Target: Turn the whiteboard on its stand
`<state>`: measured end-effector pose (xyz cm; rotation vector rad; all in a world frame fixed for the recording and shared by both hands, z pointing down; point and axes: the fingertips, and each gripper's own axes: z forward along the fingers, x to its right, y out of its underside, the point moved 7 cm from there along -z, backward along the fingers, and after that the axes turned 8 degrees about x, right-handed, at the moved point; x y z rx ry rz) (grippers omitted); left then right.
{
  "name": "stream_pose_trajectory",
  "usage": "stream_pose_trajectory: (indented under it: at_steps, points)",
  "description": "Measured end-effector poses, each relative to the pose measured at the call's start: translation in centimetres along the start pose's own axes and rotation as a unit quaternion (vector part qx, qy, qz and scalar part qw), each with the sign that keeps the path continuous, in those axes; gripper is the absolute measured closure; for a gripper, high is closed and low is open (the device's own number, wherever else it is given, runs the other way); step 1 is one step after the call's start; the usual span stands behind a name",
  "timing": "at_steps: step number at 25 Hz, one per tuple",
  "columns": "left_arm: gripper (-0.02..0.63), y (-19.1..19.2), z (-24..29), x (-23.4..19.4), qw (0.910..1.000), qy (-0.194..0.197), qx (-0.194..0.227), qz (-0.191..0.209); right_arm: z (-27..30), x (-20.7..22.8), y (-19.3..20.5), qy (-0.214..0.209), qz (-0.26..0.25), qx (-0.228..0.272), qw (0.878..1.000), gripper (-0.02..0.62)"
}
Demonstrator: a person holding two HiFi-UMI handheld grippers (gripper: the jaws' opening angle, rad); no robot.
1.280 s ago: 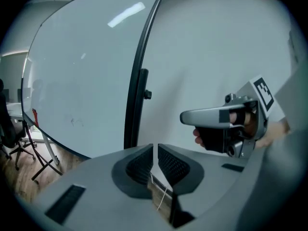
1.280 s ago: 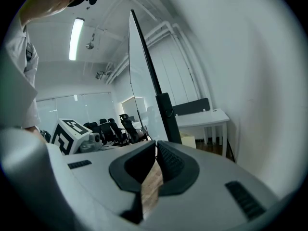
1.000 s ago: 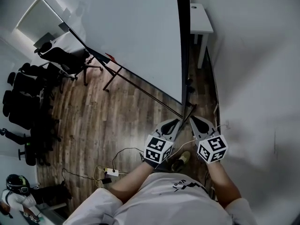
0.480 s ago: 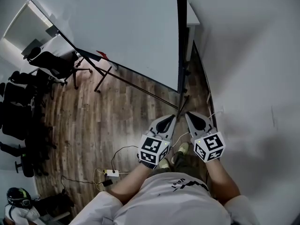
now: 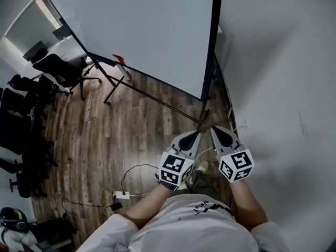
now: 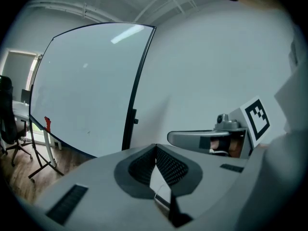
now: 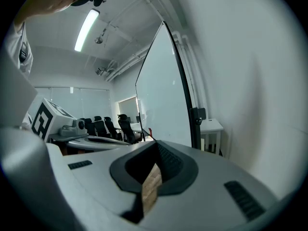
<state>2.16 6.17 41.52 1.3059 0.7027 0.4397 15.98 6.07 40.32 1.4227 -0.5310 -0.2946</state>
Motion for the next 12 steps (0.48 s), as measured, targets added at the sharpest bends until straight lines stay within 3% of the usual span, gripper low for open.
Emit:
stream_pose_trajectory:
  at_steps: [12]
  points:
    - [0.592,-0.2,-1.2,0.0,0.9999,-0.007,0.012,0.005,0.0,-1.1,0.0,-0.008,-0.011,0.005,1.000,0.583]
